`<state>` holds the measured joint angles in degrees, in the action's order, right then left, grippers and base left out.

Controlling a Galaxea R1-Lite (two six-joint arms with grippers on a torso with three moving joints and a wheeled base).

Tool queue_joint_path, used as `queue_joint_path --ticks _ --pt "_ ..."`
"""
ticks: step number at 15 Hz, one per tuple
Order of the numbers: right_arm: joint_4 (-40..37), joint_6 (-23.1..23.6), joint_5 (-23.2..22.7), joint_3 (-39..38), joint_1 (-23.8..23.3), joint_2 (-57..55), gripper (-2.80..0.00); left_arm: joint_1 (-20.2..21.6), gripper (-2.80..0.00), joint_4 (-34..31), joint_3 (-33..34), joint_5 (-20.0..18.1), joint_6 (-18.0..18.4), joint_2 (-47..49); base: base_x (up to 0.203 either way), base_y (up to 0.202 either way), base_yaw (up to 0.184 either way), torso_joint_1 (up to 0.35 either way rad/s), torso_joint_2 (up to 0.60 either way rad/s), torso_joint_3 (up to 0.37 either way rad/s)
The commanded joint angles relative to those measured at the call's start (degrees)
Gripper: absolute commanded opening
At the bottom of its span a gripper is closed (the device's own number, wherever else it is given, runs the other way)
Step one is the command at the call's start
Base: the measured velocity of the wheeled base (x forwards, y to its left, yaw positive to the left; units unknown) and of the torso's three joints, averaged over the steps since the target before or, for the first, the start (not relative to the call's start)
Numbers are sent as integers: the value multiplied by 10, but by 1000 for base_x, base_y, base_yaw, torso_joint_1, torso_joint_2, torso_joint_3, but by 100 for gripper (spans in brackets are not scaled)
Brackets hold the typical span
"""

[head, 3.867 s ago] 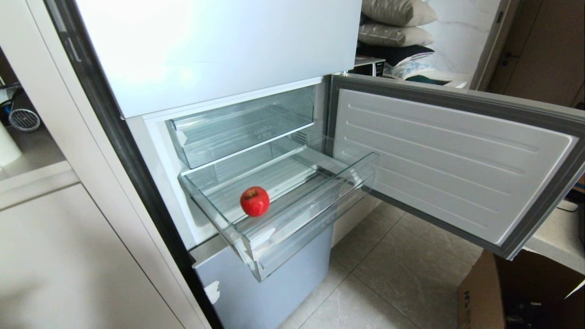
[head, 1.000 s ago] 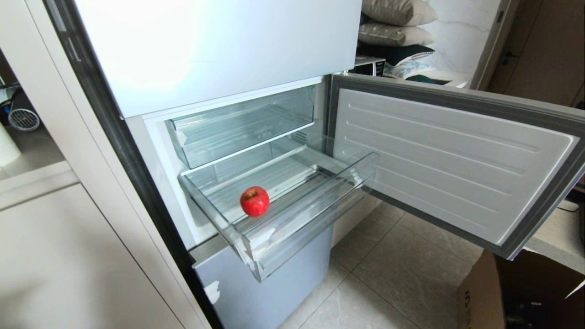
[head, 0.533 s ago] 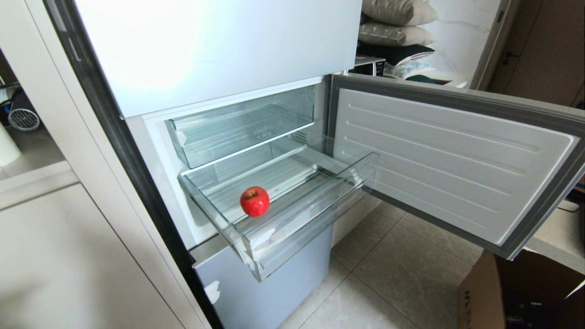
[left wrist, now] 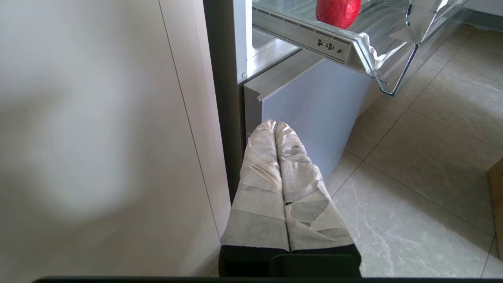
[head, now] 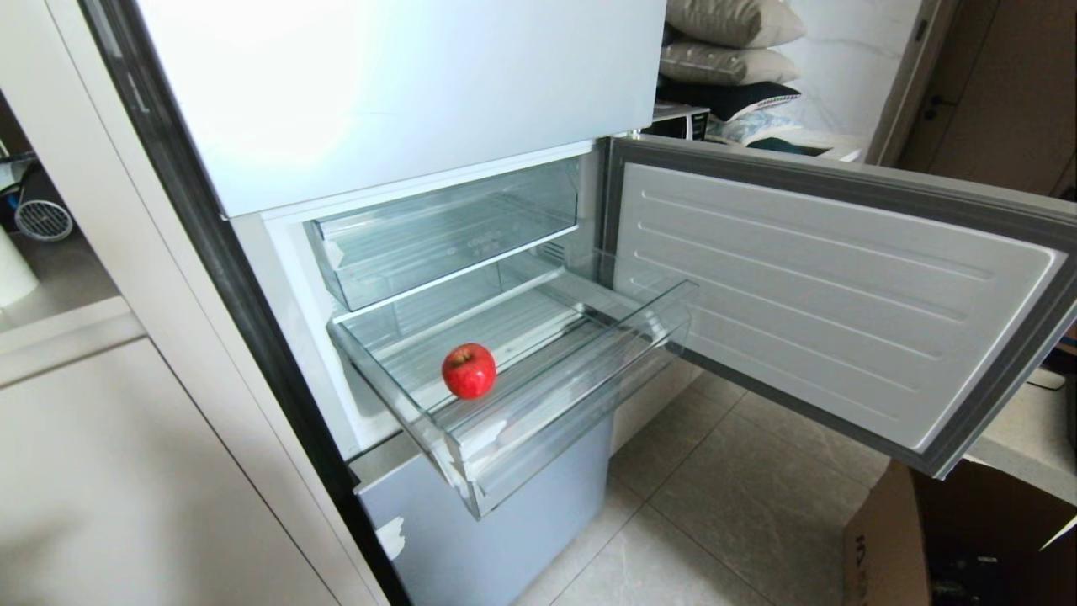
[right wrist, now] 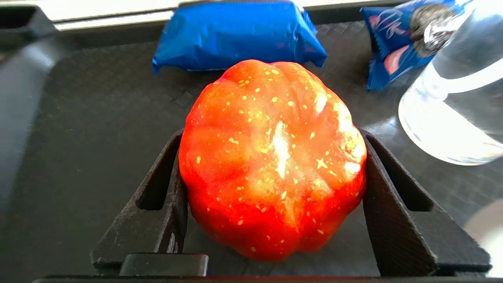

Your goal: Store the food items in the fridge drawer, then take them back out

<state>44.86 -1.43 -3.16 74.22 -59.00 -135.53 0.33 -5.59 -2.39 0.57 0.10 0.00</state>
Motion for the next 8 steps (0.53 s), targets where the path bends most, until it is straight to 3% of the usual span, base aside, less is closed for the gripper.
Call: queue_joint_path --ticks 1,8 --pt "2 -1 -1 -13 1 29 -280 0 -280 0 0 0 0 1 0 0 0 0 0 0" --pt "3 2 -3 -83 15 107 -280 0 -280 0 0 0 0 1 0 0 0 0 0 0"
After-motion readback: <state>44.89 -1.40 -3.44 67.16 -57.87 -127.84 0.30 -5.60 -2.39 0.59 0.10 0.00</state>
